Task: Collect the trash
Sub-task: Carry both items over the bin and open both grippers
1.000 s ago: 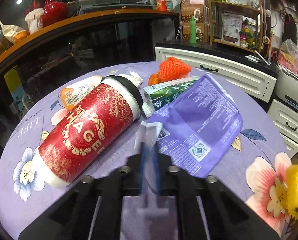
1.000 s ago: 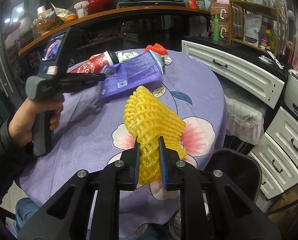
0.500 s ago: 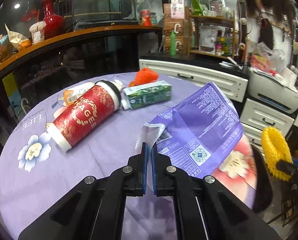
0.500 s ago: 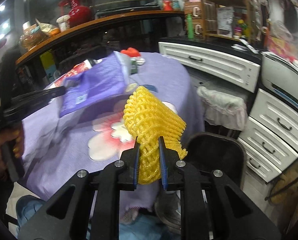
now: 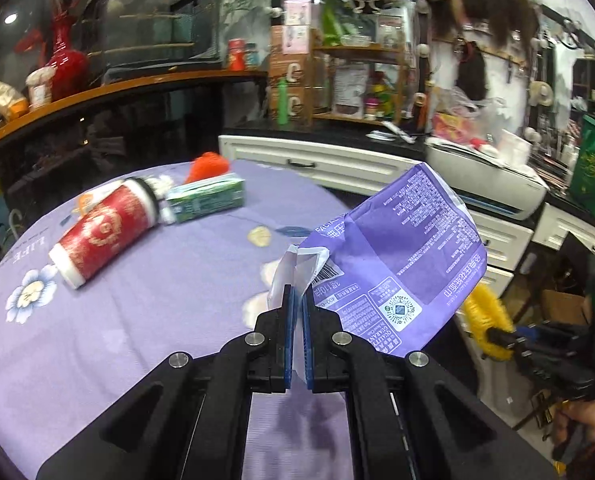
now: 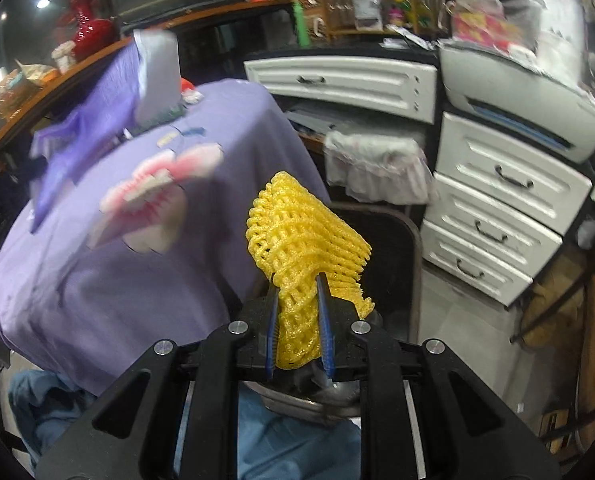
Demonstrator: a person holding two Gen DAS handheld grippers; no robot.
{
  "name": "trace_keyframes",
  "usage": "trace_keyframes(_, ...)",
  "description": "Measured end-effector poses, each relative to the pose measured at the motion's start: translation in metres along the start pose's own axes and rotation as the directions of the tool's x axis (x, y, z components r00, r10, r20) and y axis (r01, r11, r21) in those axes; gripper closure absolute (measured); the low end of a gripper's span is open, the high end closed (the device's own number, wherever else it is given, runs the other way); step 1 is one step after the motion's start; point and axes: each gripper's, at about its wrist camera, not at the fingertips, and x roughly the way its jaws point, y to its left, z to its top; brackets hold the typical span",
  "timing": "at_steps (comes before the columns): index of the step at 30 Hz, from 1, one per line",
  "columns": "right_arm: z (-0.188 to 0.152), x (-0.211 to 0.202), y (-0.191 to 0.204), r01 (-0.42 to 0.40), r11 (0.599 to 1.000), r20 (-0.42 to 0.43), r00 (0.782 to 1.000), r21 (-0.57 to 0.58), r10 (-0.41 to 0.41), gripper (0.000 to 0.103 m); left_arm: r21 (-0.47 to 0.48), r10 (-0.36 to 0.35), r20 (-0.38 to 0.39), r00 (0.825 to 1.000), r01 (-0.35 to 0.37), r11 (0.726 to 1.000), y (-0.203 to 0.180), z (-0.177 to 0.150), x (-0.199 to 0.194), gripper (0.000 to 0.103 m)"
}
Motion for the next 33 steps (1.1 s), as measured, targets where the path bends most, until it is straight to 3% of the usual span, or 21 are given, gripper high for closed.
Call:
trace_keyframes(5,-0.015,0.026,-0.020,-0.002,0.998,-0.056,0.998,0.056,0.005,0.084,0.037,-0.041,-0.010,0.999,0.042,0.998,-0.032,-0.002,0.009,0.098)
trace_keyframes(10,-0.027,0.051,-0.033,0.002,0.995,-0.095,0.995,0.101,0.008,0.063,0.081,-0.054,-0.023,0.998,0.056,0.995,-0.059,-0.006,0.022,0.098)
trace_keyframes(15,-0.038,0.063,-0.040,0.030,0.992,-0.118,0.993,0.119,-0.016,0.063,0.118,-0.067,-0.051,0.996,0.073,0.990,-0.079,-0.011,0.035,0.098)
trace_keyframes(23,-0.045,0.027,-0.068,0.132,0.982,-0.069,0.990,0.138,-0.124,0.062,0.193,-0.078,-0.101,0.992,0.096,0.977,-0.111,-0.024,0.061,0.098)
trace_keyframes(25,-0.047,0.015,-0.077,0.164,0.976,-0.055,0.986,0.142,-0.158,0.058,0.213,-0.075,-0.115,0.990,0.098,0.972,-0.119,-0.029,0.070,0.098)
trace_keyframes(33,-0.053,-0.012,-0.106,0.204,0.959,-0.033,0.979,0.196,-0.201,0.058,0.292,0.017,-0.192,0.981,0.041,0.955,-0.148,-0.054,0.113,0.098)
